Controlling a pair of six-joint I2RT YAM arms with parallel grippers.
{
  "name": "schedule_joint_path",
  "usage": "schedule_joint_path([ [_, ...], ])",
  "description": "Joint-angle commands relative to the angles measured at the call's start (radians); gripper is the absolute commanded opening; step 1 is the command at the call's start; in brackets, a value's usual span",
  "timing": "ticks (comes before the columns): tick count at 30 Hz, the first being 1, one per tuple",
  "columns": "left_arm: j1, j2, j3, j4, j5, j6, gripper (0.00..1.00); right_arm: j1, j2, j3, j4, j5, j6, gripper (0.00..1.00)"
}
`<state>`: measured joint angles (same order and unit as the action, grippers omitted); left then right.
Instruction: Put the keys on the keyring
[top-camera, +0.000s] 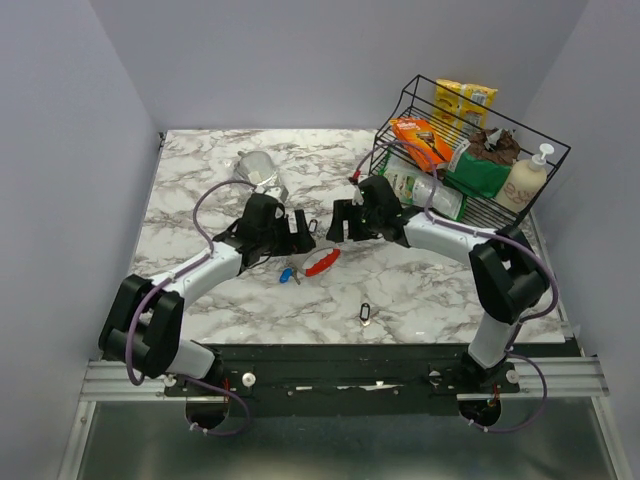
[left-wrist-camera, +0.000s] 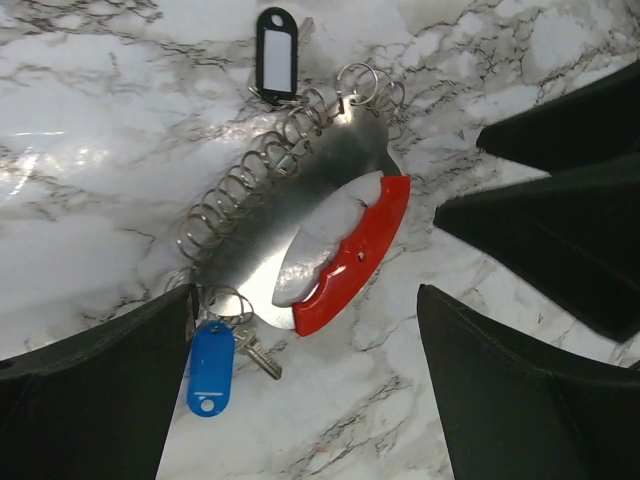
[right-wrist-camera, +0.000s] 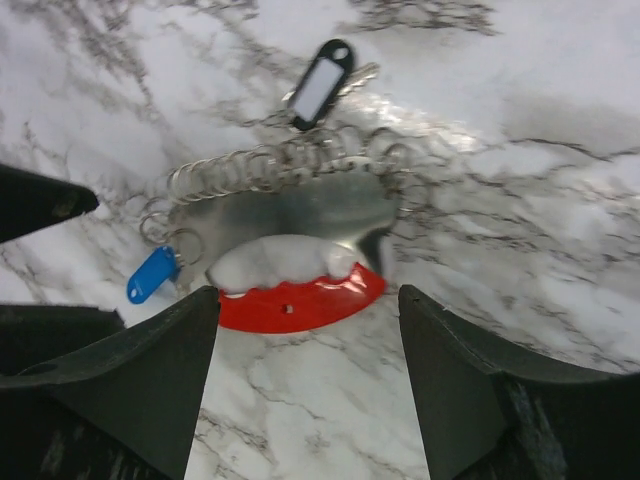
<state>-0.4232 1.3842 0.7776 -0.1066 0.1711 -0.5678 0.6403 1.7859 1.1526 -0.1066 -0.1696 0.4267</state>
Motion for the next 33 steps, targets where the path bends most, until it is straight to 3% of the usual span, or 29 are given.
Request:
schedule_joint_path([
  [1,-0.048,0.067,0.072,0.01,-0.047,0.006,0.98,-0.091,0.009,-0.036,-0.001,-0.096,0.035,0.8],
  [18,-0.04,0.033,0.065,-0.05,-0.142,0.071,0.95,-0.113,0.046,-0.053,0.044,-0.217,0.007,0.78],
  [28,0.095,-0.017,-0.054,0.042,-0.006,0.028,0.82,-0.11,0.021,-0.076,0.048,-0.274,-0.026,0.73],
  [33,0.113,-0.004,-0.081,0.07,0.027,0.009,0.8,-0.076,0.01,-0.059,0.021,-0.216,-0.058,0.68],
])
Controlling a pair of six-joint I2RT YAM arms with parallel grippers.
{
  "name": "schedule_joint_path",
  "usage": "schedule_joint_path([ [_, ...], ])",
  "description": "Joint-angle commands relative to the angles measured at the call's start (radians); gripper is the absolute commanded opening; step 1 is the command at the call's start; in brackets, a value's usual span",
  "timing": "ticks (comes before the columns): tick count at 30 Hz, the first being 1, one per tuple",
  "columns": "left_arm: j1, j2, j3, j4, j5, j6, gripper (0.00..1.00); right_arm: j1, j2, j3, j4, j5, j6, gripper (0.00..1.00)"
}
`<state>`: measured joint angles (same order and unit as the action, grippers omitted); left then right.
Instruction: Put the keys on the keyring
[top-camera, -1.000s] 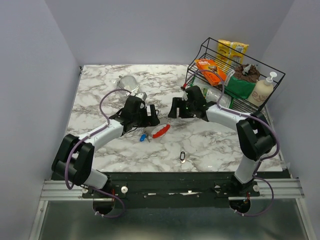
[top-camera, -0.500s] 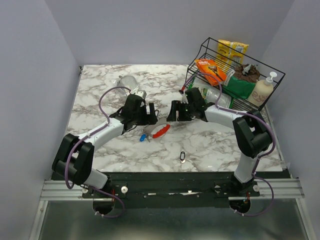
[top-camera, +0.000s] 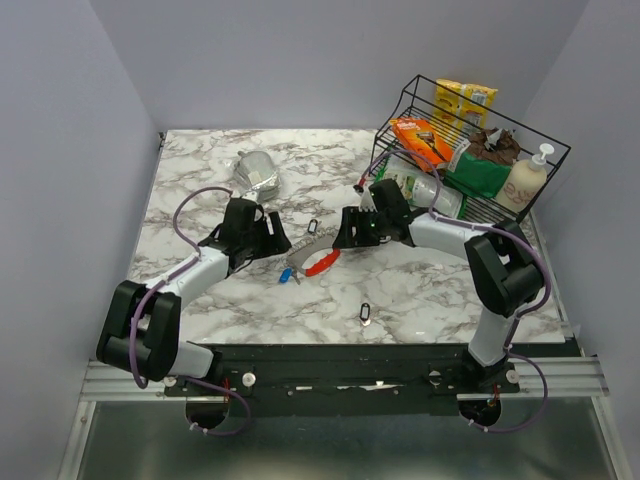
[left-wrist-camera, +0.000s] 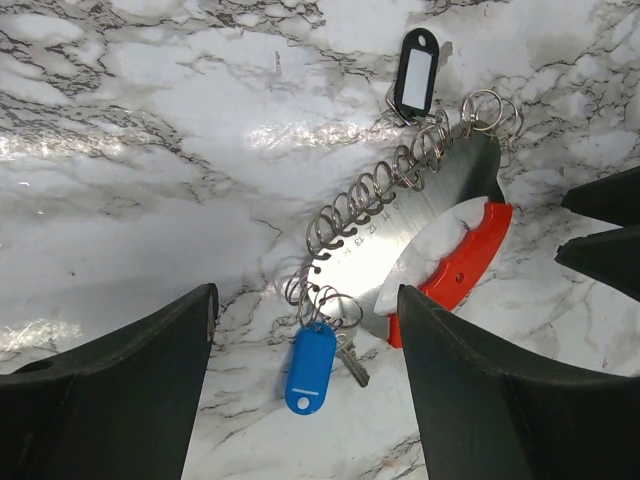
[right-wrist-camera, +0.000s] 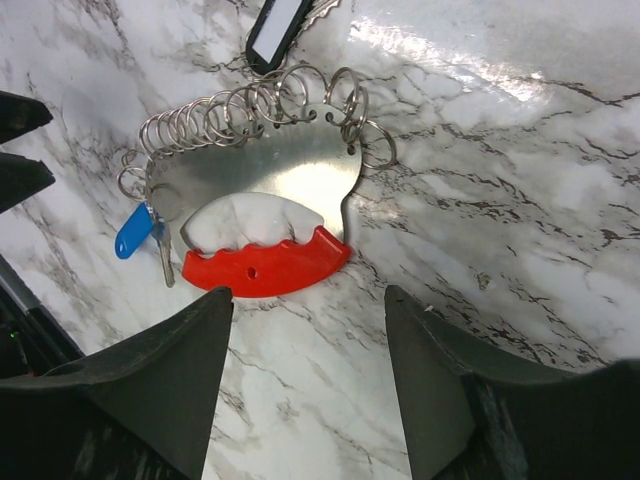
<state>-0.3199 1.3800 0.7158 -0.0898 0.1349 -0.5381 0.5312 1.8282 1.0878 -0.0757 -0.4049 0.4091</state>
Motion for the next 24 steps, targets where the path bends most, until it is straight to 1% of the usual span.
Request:
schedule_joint_path([
  [1,0.01,0.002,-0.025,0.059,0.069,-0.023,0.8,0.053,-0.032,0.023,-0.03,0.032,-0.055,0.65],
  [3,0.015,0.008,-0.039,0.084,0.083,-0.034,0.79,0.075,-0.029,0.041,-0.047,0.069,-0.07,0.61],
  [4,0.015,0.013,-0.041,0.084,0.088,-0.037,0.79,0.093,-0.021,0.061,-0.062,0.081,-0.081,0.54],
  [6,0.018,0.02,-0.042,0.085,0.098,-0.042,0.79,0.107,-0.007,0.078,-0.07,0.092,-0.082,0.45],
  [7,0.018,0.024,-0.044,0.085,0.098,-0.045,0.79,0.116,-0.001,0.089,-0.078,0.092,-0.085,0.35],
  [8,0.018,0.025,-0.047,0.084,0.101,-0.046,0.79,0.119,0.015,0.104,-0.079,0.094,-0.085,0.3],
  [9,0.018,0.027,-0.047,0.084,0.106,-0.048,0.79,0.122,0.022,0.11,-0.079,0.098,-0.081,0.22],
  [13,0.018,0.048,-0.032,0.081,0.127,-0.03,0.79,0.128,0.072,0.159,-0.091,0.107,-0.081,0.12],
  [17,0.018,0.054,-0.035,0.082,0.132,-0.033,0.8,0.142,0.152,0.27,-0.17,0.139,-0.089,0.06],
  [19,0.018,0.054,-0.036,0.082,0.143,-0.033,0.8,0.151,0.207,0.339,-0.229,0.166,-0.092,0.05],
  [22,0.018,0.054,-0.03,0.073,0.144,-0.033,0.82,0.165,0.25,0.388,-0.286,0.192,-0.096,0.03],
  [24,0.018,0.054,-0.03,0.073,0.147,-0.033,0.83,0.174,0.259,0.392,-0.291,0.199,-0.098,0.03],
])
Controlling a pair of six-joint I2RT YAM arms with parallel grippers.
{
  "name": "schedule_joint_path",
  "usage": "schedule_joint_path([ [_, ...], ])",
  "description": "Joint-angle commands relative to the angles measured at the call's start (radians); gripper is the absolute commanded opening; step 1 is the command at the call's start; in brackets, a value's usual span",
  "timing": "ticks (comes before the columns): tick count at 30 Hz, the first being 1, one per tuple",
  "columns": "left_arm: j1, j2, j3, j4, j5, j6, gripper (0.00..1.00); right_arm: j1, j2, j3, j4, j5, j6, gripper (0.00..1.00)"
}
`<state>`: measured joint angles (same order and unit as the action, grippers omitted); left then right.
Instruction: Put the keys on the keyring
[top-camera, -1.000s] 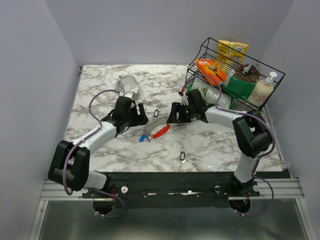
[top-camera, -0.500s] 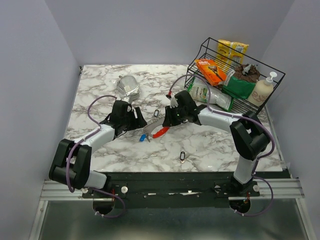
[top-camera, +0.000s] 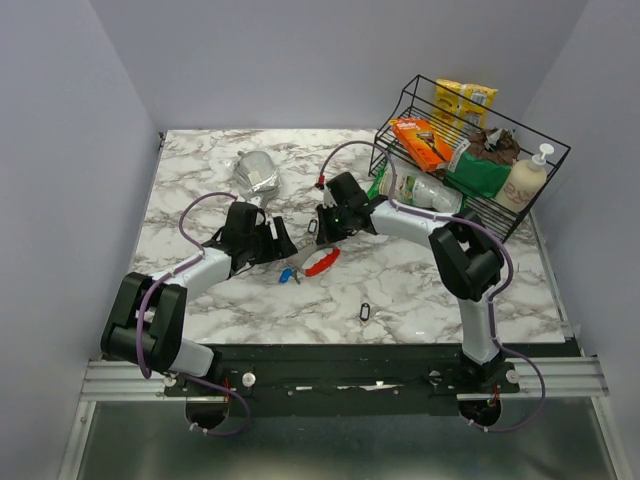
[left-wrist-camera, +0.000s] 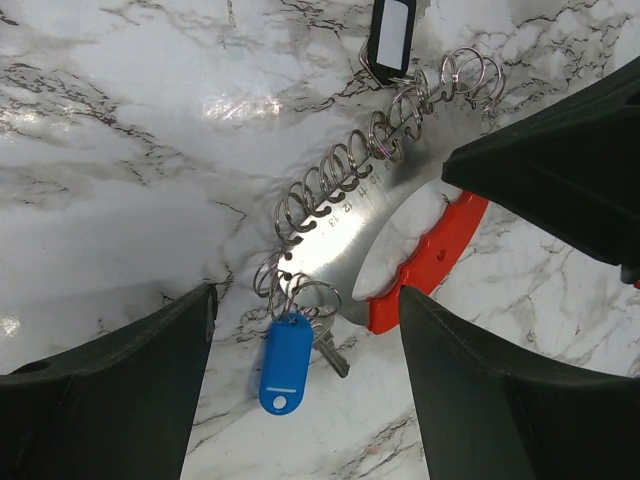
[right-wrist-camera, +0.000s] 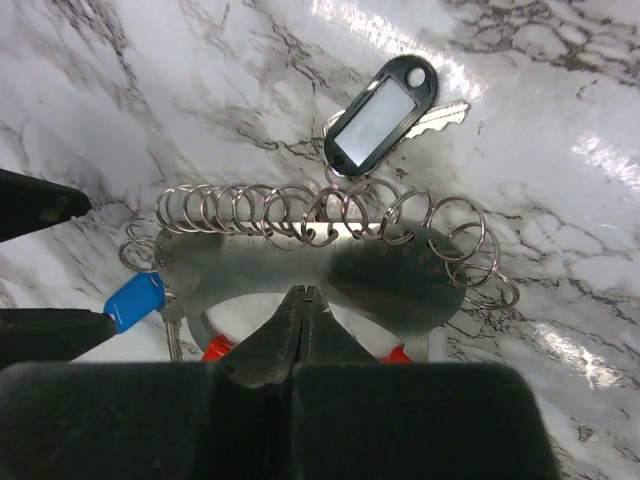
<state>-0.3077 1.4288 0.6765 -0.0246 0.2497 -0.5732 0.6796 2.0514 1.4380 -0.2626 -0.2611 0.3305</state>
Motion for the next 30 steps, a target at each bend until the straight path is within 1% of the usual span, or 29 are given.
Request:
schedule_joint_path([
  [1,0.005,0.001,0.008,0.006,0.027,0.003,0.83,0.029,0.049,0.048,-0.113,0.056,-0.027,0.03],
  [5,0.005,-0.008,0.006,0.003,0.019,0.003,0.85,0.052,0.064,0.049,-0.142,0.054,-0.044,0.02],
  [9,0.005,-0.01,0.023,-0.027,0.014,0.019,0.87,0.066,0.05,0.019,-0.135,-0.024,-0.028,0.02],
  [13,0.005,-0.016,0.034,-0.049,0.003,0.032,0.88,0.083,0.029,-0.002,-0.122,-0.039,-0.013,0.02],
  [17,0.005,-0.027,0.021,-0.046,-0.004,0.03,0.88,0.081,0.007,-0.007,-0.115,-0.014,-0.013,0.02],
  [20,0.005,-0.044,0.0,-0.029,-0.016,0.029,0.85,0.081,0.018,0.007,-0.128,0.011,-0.021,0.02],
  [21,0.005,-0.05,-0.012,-0.023,-0.024,0.029,0.78,0.081,0.019,0.006,-0.129,0.029,-0.019,0.02],
  [24,0.005,-0.068,-0.023,-0.015,-0.052,0.036,0.67,0.081,0.018,-0.005,-0.129,0.039,-0.01,0.02],
  [26,0.007,-0.068,-0.029,-0.011,-0.066,0.035,0.65,0.081,0.021,-0.014,-0.129,0.031,-0.008,0.02],
  [27,0.007,-0.067,-0.034,0.001,-0.066,0.033,0.61,0.081,0.021,-0.019,-0.129,0.036,-0.01,0.02],
  [28,0.009,-0.061,-0.034,0.002,-0.07,0.033,0.61,0.081,0.021,-0.025,-0.127,0.042,-0.008,0.02],
  [29,0.01,-0.057,-0.032,0.0,-0.087,0.035,0.59,0.081,0.02,-0.03,-0.129,0.048,-0.007,0.02],
  [30,0.01,-0.053,-0.035,-0.009,-0.116,0.032,0.56,0.081,0.018,-0.043,-0.127,0.062,-0.001,0.02],
])
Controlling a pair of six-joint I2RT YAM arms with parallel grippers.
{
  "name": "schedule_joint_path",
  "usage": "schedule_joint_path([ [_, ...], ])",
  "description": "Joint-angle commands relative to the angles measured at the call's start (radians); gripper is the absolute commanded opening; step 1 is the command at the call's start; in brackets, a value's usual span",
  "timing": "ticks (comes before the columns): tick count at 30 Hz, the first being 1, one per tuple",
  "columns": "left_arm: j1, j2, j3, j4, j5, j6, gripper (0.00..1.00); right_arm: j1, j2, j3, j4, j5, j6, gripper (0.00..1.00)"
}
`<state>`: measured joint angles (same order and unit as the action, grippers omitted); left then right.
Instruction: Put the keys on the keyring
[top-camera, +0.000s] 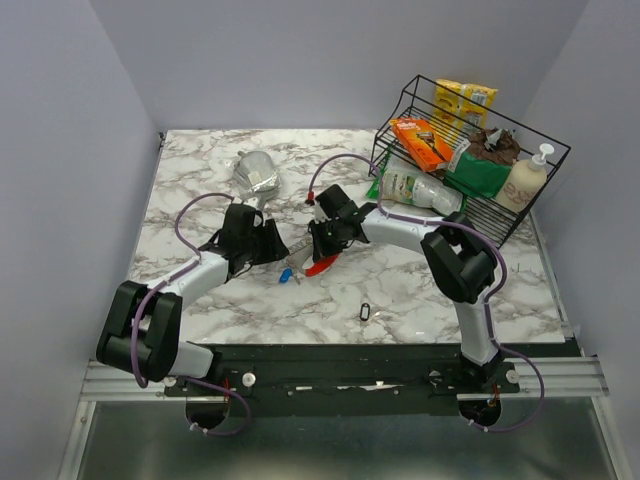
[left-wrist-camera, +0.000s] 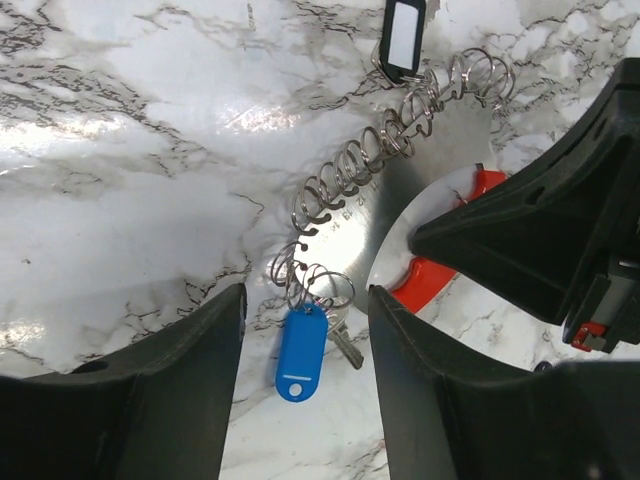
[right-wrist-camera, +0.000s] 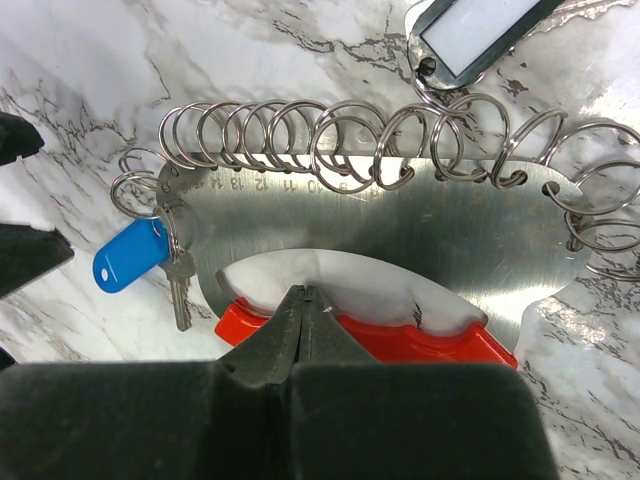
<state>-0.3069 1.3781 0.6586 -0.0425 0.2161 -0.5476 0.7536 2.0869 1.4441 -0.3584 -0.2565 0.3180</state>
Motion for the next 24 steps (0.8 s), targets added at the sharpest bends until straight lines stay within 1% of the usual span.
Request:
schedule_joint_path([
  [1,0.012,-0.001,-0.022,0.003,-0.105,-0.003,0.55,0.007,-0.019,-0.056,-0.03,0.06,0.022,0.02],
  [3,0.018,0.006,-0.033,0.013,-0.126,-0.006,0.55,0.007,-0.024,-0.076,-0.024,0.057,0.027,0.02],
  [7,0.026,0.039,-0.048,0.036,-0.112,-0.006,0.52,0.007,-0.027,-0.102,-0.007,0.045,0.041,0.01],
  [8,0.028,0.044,-0.053,0.064,-0.113,-0.009,0.51,0.007,-0.027,-0.105,-0.005,0.043,0.043,0.01],
  [9,0.026,0.05,-0.06,0.072,-0.118,-0.009,0.47,0.007,-0.028,-0.109,-0.005,0.045,0.043,0.01],
  [10,0.026,0.061,-0.066,0.087,-0.118,-0.008,0.47,0.006,-0.033,-0.119,-0.001,0.046,0.043,0.01],
  [12,0.028,0.07,-0.079,0.127,-0.104,0.003,0.47,0.006,-0.037,-0.123,0.004,0.048,0.044,0.01],
  [14,0.028,0.084,-0.089,0.16,-0.086,0.005,0.44,0.006,-0.041,-0.123,0.004,0.045,0.043,0.01],
  [17,0.028,0.101,-0.088,0.17,-0.066,0.006,0.43,0.003,-0.05,-0.125,0.004,0.043,0.044,0.01],
  [18,0.028,0.102,-0.088,0.171,-0.063,0.008,0.41,0.001,-0.051,-0.125,0.003,0.04,0.044,0.01],
  [24,0.026,0.072,-0.103,0.19,-0.052,0.008,0.41,0.0,-0.112,-0.137,0.012,0.051,0.039,0.01],
])
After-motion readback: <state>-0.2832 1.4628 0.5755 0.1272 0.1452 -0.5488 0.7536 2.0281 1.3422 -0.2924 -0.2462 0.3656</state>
